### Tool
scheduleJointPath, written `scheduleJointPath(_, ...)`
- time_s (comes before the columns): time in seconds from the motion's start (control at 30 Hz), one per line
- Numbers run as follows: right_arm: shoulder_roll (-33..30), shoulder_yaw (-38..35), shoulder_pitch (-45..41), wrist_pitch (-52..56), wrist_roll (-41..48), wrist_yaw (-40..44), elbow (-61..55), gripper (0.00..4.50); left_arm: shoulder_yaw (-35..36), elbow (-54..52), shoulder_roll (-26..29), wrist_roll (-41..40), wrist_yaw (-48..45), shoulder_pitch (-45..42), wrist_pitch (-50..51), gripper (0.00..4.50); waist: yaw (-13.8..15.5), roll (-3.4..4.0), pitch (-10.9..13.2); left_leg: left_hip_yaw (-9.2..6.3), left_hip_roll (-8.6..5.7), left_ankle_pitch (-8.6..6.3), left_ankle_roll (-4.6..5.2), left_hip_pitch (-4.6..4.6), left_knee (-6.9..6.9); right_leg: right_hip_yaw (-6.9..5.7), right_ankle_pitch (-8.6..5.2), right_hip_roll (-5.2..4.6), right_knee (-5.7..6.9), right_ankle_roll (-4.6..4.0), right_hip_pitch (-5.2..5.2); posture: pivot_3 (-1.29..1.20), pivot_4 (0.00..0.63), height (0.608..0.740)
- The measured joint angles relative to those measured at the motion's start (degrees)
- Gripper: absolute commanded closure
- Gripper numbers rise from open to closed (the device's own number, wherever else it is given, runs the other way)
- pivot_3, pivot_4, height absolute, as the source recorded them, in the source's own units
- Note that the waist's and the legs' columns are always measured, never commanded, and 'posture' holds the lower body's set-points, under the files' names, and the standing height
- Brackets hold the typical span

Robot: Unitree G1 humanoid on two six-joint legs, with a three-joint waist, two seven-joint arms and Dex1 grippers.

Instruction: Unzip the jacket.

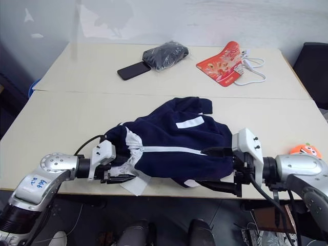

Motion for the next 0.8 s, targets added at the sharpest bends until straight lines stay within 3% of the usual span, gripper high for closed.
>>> scheduleJointPath(0.27, 0.00, 0.00, -0.21, 0.00, -0.11, -0.50, 0.00, 0.00, 2.42, -0.43, 2.83, -6.35, -2.68, 0.26, 8.70, 4.38, -0.06, 0.00, 0.00, -0.01, 0.01, 0.00, -0.01, -0.01, 0.00, 0.00, 0.00, 0.00, -0.01, 0.00, -0.01, 0.00, 0.150, 0.740)
scheduleJointPath(0.53, 0.15, 1.73, -2.40, -0.55, -1.36, -0.27, 1.23, 0.00, 7.05, -1.76, 7.54, -20.37, -5.86, -8.16, 27.72, 4.38, -0.13, -0.01, 0.01, -0.04, 0.00, 0.00, -0.01, -0.03, 0.02, -0.01, 0.00, 0.01, 0.00, 0.00, -0.01, 0.00, 0.150, 0.740)
scheduleJointPath(0.8, 0.35, 2.14, -2.82, -1.42, -2.47, 0.14, 1.83, 0.00, 10.36, -1.09, 7.82, -34.30, -4.81, -14.35, 45.38, 4.38, -0.09, -0.03, 0.02, -0.05, 0.00, 0.00, -0.02, -0.05, 0.03, -0.01, 0.00, 0.01, 0.01, 0.00, -0.02, 0.00, 0.150, 0.740)
